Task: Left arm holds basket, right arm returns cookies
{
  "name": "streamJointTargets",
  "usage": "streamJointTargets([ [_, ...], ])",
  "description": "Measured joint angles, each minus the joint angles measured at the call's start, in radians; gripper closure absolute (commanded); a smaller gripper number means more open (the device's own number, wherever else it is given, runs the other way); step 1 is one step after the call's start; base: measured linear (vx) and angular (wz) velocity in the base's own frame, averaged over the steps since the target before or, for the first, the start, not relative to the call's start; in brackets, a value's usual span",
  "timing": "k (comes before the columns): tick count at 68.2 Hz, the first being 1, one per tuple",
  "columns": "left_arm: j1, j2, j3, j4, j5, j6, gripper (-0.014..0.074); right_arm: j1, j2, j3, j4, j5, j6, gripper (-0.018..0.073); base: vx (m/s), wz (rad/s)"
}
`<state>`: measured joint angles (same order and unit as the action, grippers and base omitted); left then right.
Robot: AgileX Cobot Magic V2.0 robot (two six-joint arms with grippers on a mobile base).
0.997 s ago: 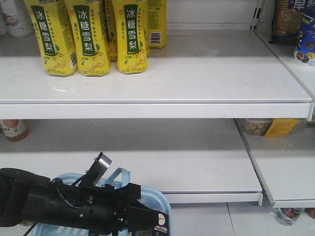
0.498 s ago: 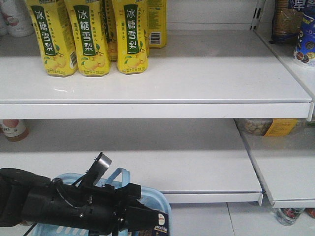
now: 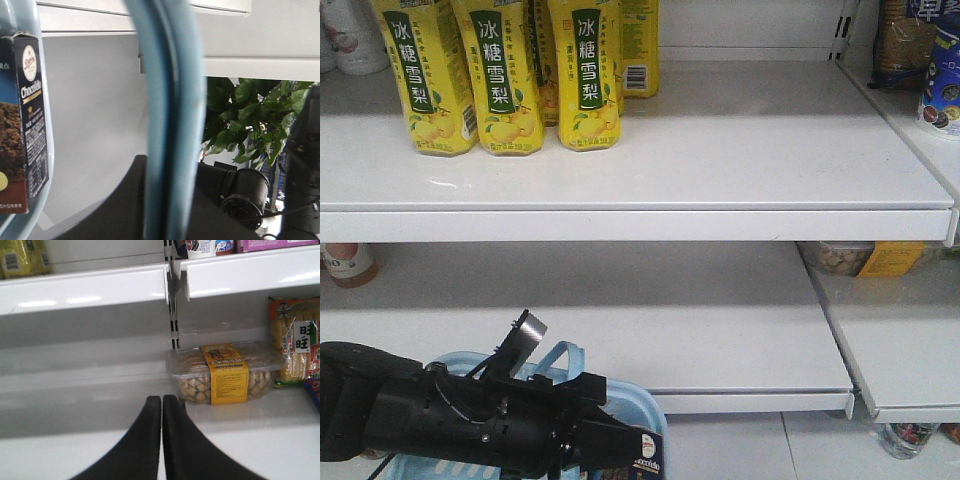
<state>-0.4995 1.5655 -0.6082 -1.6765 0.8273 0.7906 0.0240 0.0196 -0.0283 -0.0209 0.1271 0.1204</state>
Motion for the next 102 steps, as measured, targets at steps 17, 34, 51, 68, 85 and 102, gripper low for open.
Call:
streamJointTargets([
  [17, 0.0, 0.0, 0.0, 0.0, 0.0, 0.0, 0.0603, 0.0, 0.265, -0.246, 0.173, 0.233, 0.0, 0.0568, 0.0, 0.0],
  [34, 0.0, 0.0, 0.0, 0.0, 0.0, 0.0, 0.0603, 0.0, 0.511, -0.407, 0.358, 0.647, -0.12, 0.0568, 0.0, 0.0],
  [51, 0.0, 0.0, 0.0, 0.0, 0.0, 0.0, 0.0603, 0.0, 0.677, -0.422, 0.738, 0.832, -0.469, 0.0568, 0.0, 0.0],
  [68, 0.0, 0.0, 0.0, 0.0, 0.0, 0.0, 0.0603, 0.0, 0.698, -0.422, 0.926, 0.847, -0.585, 0.0567, 0.0, 0.0],
  [85, 0.0, 0.0, 0.0, 0.0, 0.0, 0.0, 0.0603, 0.0, 0.719, -0.422, 0.902, 0.847, -0.491, 0.0513, 0.0, 0.0],
  [102, 0.0, 0.0, 0.0, 0.0, 0.0, 0.0, 0.0603, 0.0, 0.722, -0.422, 0.869, 0.845, -0.466, 0.0302, 0.0, 0.0],
])
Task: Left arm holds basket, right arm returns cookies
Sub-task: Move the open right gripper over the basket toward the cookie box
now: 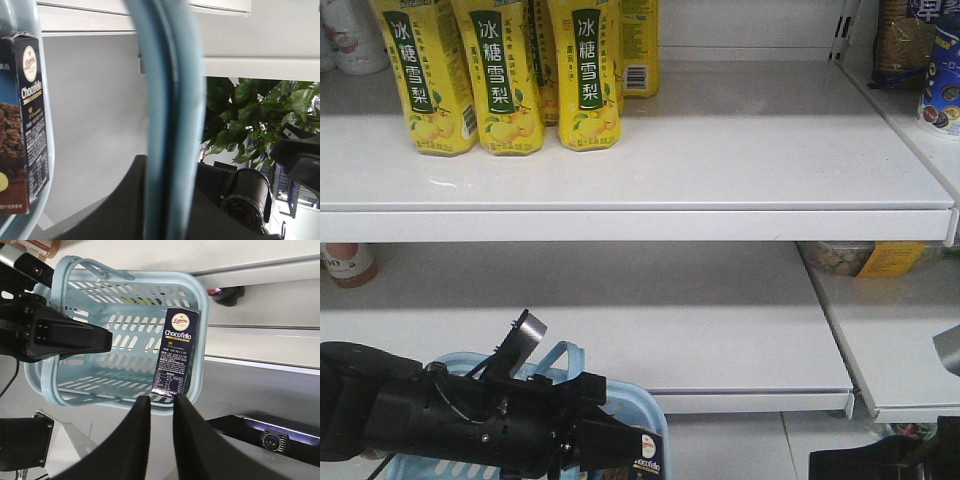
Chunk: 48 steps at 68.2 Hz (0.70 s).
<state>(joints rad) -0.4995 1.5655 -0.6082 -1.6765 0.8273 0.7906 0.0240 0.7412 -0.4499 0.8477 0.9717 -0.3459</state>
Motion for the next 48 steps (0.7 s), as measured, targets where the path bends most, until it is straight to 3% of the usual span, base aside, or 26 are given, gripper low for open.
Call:
streamJointTargets([
  [17, 0.0, 0.0, 0.0, 0.0, 0.0, 0.0, 0.0603, 0.02, 0.0, 0.0, 0.0, -0.003, 0.0, 0.0092, 0.0, 0.0],
  [34, 0.0, 0.0, 0.0, 0.0, 0.0, 0.0, 0.0603, 0.132, 0.027, 0.0, 0.001, -0.003, 0.022, 0.0104, 0.0, 0.0],
  [48, 0.0, 0.0, 0.0, 0.0, 0.0, 0.0, 0.0603, 0.268, 0.143, 0.0, 0.001, -0.054, 0.027, 0.0104, 0.0, 0.0],
])
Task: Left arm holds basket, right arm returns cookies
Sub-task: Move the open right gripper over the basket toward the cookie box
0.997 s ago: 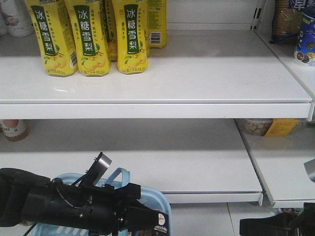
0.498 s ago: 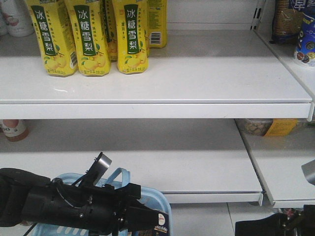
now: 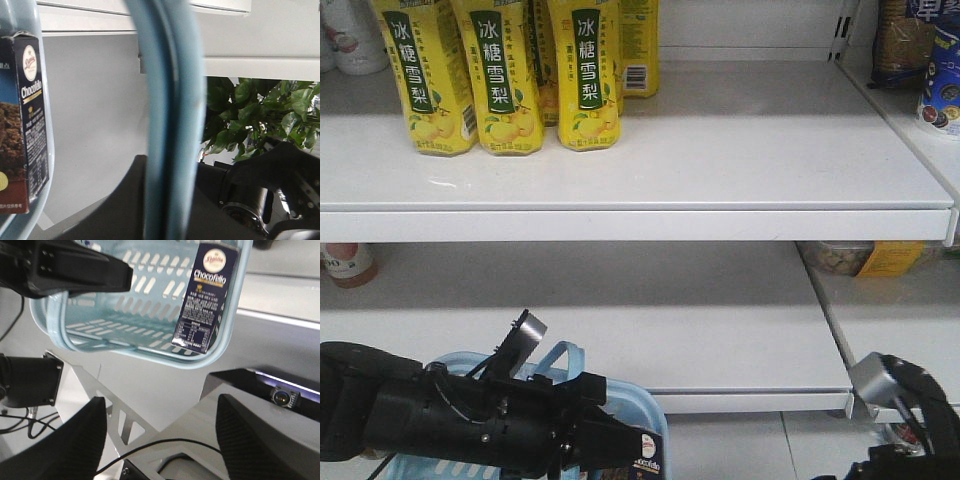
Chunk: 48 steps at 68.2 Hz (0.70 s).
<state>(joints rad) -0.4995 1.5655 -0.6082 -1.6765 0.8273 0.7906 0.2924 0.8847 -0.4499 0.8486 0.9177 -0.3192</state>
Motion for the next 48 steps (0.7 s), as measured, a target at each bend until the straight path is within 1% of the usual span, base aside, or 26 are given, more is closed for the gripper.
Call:
streamJointTargets([
  [11, 0.0, 0.0, 0.0, 0.0, 0.0, 0.0, 0.0603, 0.118, 0.113, 0.0, 0.023, -0.121, 0.003, 0.0104, 0.0, 0.0],
  [23, 0.0, 0.0, 0.0, 0.0, 0.0, 0.0, 0.0603, 0.241, 0.246, 0.0, 0.092, -0.254, 0.002, 0.0104, 0.0, 0.0],
  [28, 0.0, 0.0, 0.0, 0.0, 0.0, 0.0, 0.0603, 0.279, 0.297, -0.001, 0.124, -0.299, -0.003, 0.0104, 0.0, 0.0],
  [36, 0.0, 0.0, 0.0, 0.0, 0.0, 0.0, 0.0603, 0.323, 0.37, -0.002, 0.184, -0.374, -0.005, 0.0104, 0.0, 0.0],
  [42, 0.0, 0.0, 0.0, 0.0, 0.0, 0.0, 0.0603, 0.338, 0.408, -0.002, 0.228, -0.415, -0.013, 0.0104, 0.0, 0.0],
  [48, 0.0, 0.0, 0.0, 0.0, 0.0, 0.0, 0.0603, 0.342, 0.448, -0.002, 0.285, -0.434, -0.051, 0.0104, 0.0, 0.0],
])
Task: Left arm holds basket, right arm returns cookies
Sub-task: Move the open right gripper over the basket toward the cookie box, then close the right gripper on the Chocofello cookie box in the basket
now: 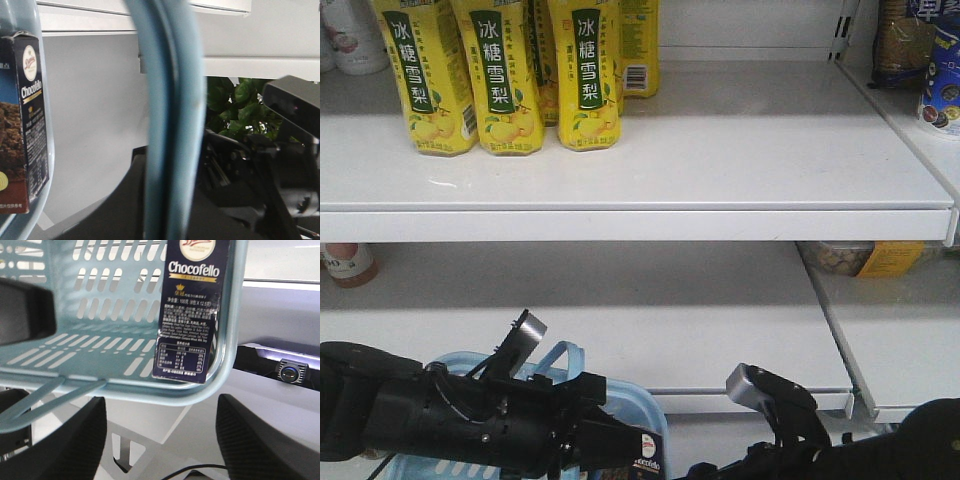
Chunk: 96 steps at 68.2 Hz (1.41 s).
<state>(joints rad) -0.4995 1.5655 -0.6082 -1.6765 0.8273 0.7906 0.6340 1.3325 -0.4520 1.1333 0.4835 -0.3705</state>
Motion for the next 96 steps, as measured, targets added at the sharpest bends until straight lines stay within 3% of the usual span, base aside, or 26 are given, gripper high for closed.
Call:
streamJointTargets([
  [23, 0.0, 0.0, 0.0, 0.0, 0.0, 0.0, 0.0603, 0.001, 0.132, -0.033, 0.25, -0.002, -0.201, 0.0104, 0.0, 0.0],
  [46, 0.0, 0.0, 0.0, 0.0, 0.0, 0.0, 0.0603, 0.001, 0.226, -0.034, 0.353, -0.002, -0.306, 0.0104, 0.0, 0.0],
  [62, 0.0, 0.0, 0.0, 0.0, 0.0, 0.0, 0.0603, 0.091, 0.237, -0.057, 0.464, -0.033, -0.397, 0.0104, 0.0, 0.0],
  [73, 0.0, 0.0, 0.0, 0.0, 0.0, 0.0, 0.0603, 0.141, 0.256, -0.068, 0.476, -0.075, -0.378, 0.0104, 0.0, 0.0],
  [96, 0.0, 0.0, 0.0, 0.0, 0.0, 0.0, 0.0603, 0.141, 0.261, -0.068, 0.476, -0.146, -0.366, 0.0104, 0.0, 0.0],
])
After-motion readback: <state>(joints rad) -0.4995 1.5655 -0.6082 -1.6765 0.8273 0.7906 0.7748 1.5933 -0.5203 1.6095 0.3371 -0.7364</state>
